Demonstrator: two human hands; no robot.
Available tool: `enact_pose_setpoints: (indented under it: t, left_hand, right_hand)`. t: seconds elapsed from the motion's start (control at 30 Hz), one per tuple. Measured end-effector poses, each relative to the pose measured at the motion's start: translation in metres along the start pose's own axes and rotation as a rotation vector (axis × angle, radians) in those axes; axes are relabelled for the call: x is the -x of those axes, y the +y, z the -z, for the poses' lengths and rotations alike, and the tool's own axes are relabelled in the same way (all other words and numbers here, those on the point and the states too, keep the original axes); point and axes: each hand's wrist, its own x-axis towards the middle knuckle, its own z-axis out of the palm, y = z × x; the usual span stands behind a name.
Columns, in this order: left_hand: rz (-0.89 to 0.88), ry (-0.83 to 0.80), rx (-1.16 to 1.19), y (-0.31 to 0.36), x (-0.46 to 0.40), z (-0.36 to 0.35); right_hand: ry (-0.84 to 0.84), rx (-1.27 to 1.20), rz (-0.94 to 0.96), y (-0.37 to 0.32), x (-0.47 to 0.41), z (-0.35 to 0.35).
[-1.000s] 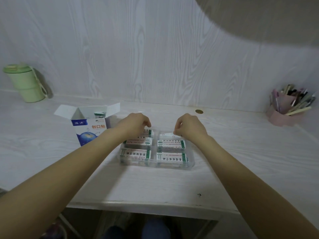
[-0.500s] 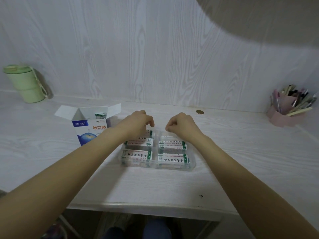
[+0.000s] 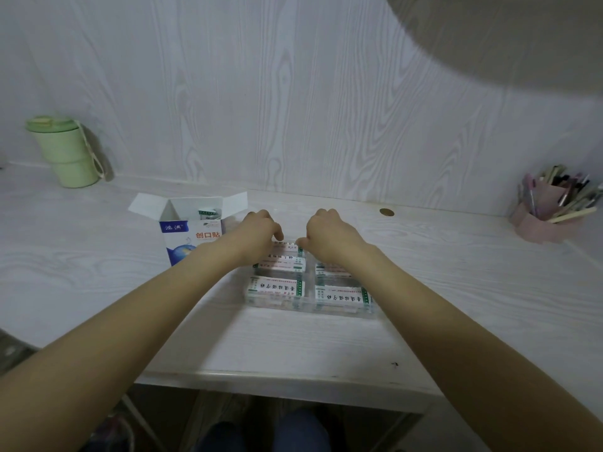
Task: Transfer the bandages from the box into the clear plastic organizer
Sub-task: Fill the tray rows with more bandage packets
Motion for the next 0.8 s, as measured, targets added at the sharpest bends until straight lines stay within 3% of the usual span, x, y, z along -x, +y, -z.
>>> enact_pose_setpoints:
  t: [0.27, 0.8]
  left_hand:
    - [0.007, -0.045, -0.011, -0.001, -0.003, -0.004]
    - [0.015, -0.053, 0.013, 0.002, 0.002, 0.003]
  right_hand:
    - [-0.101, -0.050, -0.119, -0.007, -0.008, -0.002]
    - [-0.122, -0.177, -0.302, -0.019, -0.016, -0.007]
